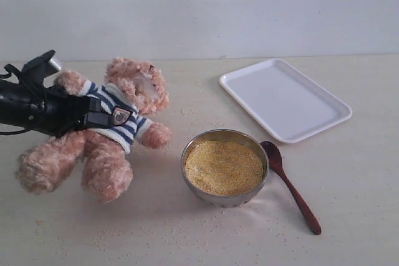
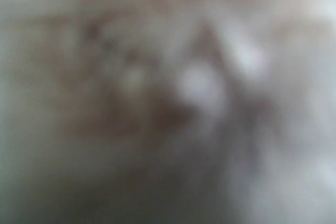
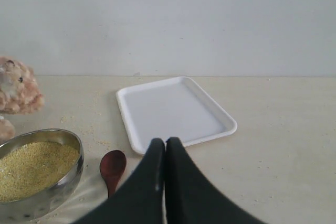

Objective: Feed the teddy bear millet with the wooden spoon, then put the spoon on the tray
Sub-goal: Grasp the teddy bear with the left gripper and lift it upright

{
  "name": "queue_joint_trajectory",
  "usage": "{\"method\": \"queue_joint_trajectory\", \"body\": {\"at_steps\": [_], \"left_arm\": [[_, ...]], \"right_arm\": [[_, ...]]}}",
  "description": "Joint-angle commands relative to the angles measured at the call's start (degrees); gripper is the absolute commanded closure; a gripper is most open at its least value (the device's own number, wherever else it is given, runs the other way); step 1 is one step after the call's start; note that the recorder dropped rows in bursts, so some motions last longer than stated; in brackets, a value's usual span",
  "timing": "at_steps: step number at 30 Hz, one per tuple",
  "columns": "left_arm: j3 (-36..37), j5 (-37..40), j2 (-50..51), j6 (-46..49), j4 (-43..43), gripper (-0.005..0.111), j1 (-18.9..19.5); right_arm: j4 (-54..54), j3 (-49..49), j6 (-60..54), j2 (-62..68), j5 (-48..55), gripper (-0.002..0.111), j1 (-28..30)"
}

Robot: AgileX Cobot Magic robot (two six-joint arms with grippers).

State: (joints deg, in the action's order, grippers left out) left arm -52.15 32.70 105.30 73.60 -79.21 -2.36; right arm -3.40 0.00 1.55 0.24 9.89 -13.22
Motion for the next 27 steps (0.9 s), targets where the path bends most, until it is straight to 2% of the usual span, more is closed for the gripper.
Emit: {"method": "queue_joint_trajectory", "body": {"at_steps": [1,4,7,8,9,12,14,19,21,27], "left_arm": [[3.7,3.6,-8.7,-1.9,2.8,0.102,2.4],[8.7,3.6,-15.9,-2.1,3.2,0.102,4.5],[18.6,4.3,-29.1,-1.4,3.3,0.102,8.3],[20.3,5.9,-32.1,-1.4,3.3,0.102,9.2],[22.7,10.8,-37.3,-0.3,3.3,0.102,10.7],[25.8,21.3,-43.2,-2.3,4.1,0.102,14.0],[26.5,27.0,-43.7,-2.3,4.5,0.102,16.2],[26.8,29.3,-43.3,-2.9,9.3,0.102,24.9],[28.0,30.7,-41.3,-2.8,9.3,0.102,26.8],[31.3,36.3,-31.9,1.6,6.2,0.102,27.5]], "right_arm": [[0.0,0.0,-0.3,-0.2,-0.4,0.108,0.1],[0.0,0.0,-0.3,-0.2,-0.4,0.108,0.1],[0.0,0.0,-0.3,-0.2,-0.4,0.108,0.1],[0.0,0.0,-0.3,-0.2,-0.4,0.108,0.1],[0.0,0.0,-0.3,-0.2,-0.5,0.108,0.1],[0.0,0.0,-0.3,-0.2,-0.5,0.108,0.1],[0.0,0.0,-0.3,-0.2,-0.5,0.108,0.1],[0.0,0.0,-0.3,-0.2,-0.5,0.108,0.1],[0.0,0.0,-0.3,-0.2,-0.5,0.108,0.1],[0.0,0.0,-0.3,-0.2,-0.7,0.108,0.1]]}}
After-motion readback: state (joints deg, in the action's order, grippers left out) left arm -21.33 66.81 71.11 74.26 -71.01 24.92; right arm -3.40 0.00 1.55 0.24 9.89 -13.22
